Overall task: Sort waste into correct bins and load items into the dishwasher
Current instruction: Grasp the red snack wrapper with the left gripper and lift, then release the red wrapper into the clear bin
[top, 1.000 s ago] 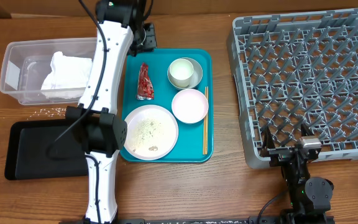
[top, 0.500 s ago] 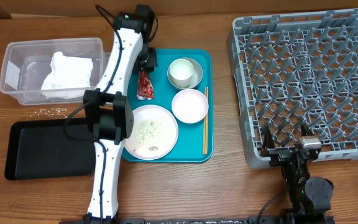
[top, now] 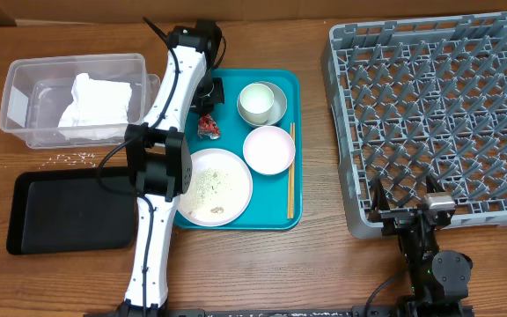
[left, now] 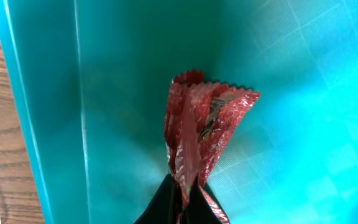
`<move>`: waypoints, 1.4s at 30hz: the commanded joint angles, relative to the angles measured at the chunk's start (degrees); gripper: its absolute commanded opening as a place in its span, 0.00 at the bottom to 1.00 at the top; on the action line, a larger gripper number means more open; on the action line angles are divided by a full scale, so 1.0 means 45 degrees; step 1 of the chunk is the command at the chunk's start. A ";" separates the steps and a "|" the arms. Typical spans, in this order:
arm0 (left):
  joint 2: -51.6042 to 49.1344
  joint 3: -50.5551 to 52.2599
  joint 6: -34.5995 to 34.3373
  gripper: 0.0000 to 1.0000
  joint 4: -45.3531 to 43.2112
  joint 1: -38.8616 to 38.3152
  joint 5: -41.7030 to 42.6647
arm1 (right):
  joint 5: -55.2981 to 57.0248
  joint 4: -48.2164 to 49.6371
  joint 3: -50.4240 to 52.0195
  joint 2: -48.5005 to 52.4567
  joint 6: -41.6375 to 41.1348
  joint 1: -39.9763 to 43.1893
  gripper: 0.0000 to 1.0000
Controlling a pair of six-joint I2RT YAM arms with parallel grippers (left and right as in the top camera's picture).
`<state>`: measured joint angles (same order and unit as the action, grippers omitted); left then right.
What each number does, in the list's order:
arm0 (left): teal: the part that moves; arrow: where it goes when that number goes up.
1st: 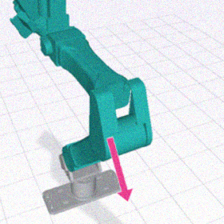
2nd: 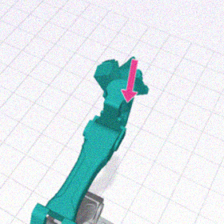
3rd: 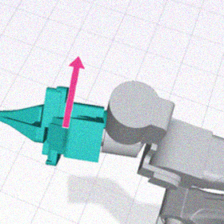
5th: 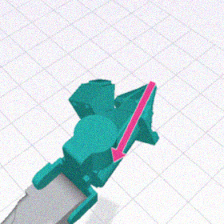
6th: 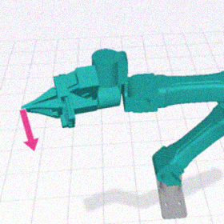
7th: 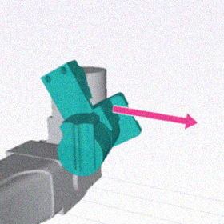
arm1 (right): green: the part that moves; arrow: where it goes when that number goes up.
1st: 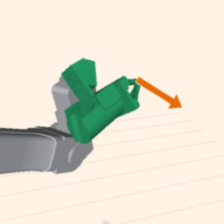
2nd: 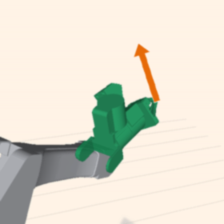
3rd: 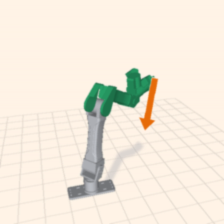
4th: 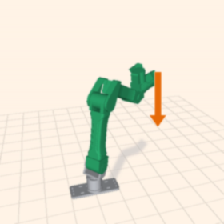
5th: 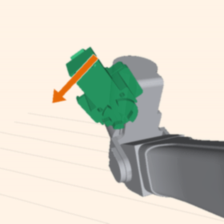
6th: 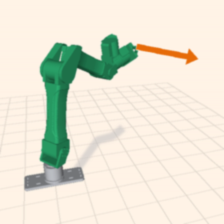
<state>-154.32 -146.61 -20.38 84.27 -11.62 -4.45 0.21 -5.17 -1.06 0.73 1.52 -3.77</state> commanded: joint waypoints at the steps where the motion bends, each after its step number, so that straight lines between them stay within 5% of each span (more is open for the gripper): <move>1: -0.0175 -0.0233 0.0097 0.04 0.0272 -0.0005 0.0330 | -0.0053 0.0083 0.0131 -0.0126 0.0005 0.0058 1.00; 9: 0.1457 -0.2244 -0.0471 0.04 0.0699 0.0117 -0.0044 | -0.0058 0.0083 0.0131 -0.0126 0.0005 0.0058 1.00; 16: 0.3531 -0.2900 -0.4444 0.04 0.0505 0.1137 -0.2618 | -0.0058 0.0083 0.0131 -0.0126 0.0005 0.0058 1.00; 26: 0.3512 -0.2861 -0.9704 0.07 0.1569 0.4085 -0.2667 | -0.0053 0.0083 0.0131 -0.0126 0.0005 0.0058 1.00; 29: 0.3288 -0.2861 -1.0020 0.08 0.1564 0.4784 -0.2671 | -0.0058 0.0083 0.0131 -0.0126 0.0005 0.0058 1.00; 33: 0.3089 -0.2861 -1.0001 0.27 0.1656 0.5493 -0.2671 | -0.0058 0.0083 0.0131 -0.0126 0.0005 0.0058 1.00; 34: 0.3070 -0.2861 -0.9996 0.49 0.1690 0.5615 -0.2671 | -0.0058 0.0083 0.0131 -0.0126 0.0005 0.0058 1.00; 35: 0.3070 -0.2861 -0.9967 0.56 0.1778 0.5736 -0.2686 | -0.0058 0.0083 0.0131 -0.0126 0.0005 0.0058 1.00; 42: 0.3070 -0.2861 -0.8801 0.59 0.2030 0.6164 -0.2662 | -0.0053 0.0083 0.0131 -0.0126 0.0005 0.0058 1.00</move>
<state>-140.00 -159.68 -62.43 93.17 15.81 -15.29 0.21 -5.17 -1.06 0.73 1.52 -3.77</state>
